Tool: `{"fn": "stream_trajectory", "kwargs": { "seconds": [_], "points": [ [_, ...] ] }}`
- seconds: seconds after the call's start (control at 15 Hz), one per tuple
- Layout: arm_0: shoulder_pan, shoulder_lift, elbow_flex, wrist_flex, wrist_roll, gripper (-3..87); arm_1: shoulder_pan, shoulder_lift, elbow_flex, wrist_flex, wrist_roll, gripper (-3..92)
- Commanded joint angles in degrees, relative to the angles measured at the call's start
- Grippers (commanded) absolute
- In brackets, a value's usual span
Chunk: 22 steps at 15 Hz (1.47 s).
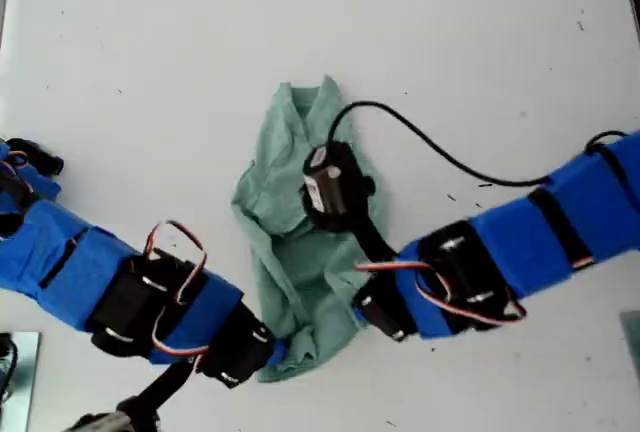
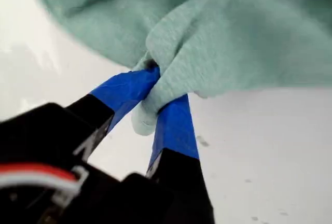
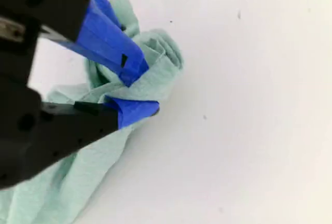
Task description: Fold t shirt
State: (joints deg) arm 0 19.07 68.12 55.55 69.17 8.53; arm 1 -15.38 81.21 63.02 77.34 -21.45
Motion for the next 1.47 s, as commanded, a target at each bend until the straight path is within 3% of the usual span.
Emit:
{"fn": "stream_trajectory", "kwargs": {
  "seconds": [0.0,0.13,0.27,0.33,0.4,0.47,0.6,0.67,0.73,0.87,1.2,1.27,1.4],
  "points": [
    [-12.0,12.1,-1.1,4.9,6.2,-0.2,13.6,7.6,-0.8,1.9,-10.8,1.2],
    [-22.9,16.8,0.4,7.7,12.6,-0.2,24.0,8.2,-2.2,1.5,-18.5,1.2],
    [-29.6,17.6,2.5,8.6,15.8,-0.2,30.1,7.7,-0.7,-0.9,-20.9,2.2],
    [-30.6,17.1,3.3,8.9,15.8,1.8,31.4,7.9,0.6,-1.3,-20.9,21.7],
    [-31.1,17.9,3.5,9.3,16.3,19.0,33.3,9.8,1.4,-1.4,-20.0,24.2],
    [-33.5,23.0,6.4,8.2,14.7,26.0,36.3,17.2,8.5,-8.7,-19.7,20.4],
    [-45.6,39.7,21.4,1.0,13.3,27.5,44.8,43.1,42.0,-42.6,-19.0,17.1],
    [-51.8,51.1,34.4,-5.8,13.1,27.6,48.2,51.4,50.4,-46.0,-17.6,16.7],
    [-56.6,61.0,45.5,-10.3,14.2,27.0,50.4,56.6,52.4,-39.6,-18.2,16.4],
    [-59.6,73.9,61.1,-13.4,15.8,24.5,51.6,67.7,59.3,-31.1,-17.9,15.7],
    [-48.3,97.9,93.9,-27.9,9.4,19.3,47.1,87.3,80.7,-30.3,-13.8,18.1],
    [-48.1,107.2,101.0,-27.3,8.3,17.1,47.2,92.3,82.8,-25.9,-13.6,18.9],
    [-49.0,130.3,112.4,-17.6,6.9,10.9,49.4,111.3,91.1,-14.0,-11.3,17.9]
  ]
}}
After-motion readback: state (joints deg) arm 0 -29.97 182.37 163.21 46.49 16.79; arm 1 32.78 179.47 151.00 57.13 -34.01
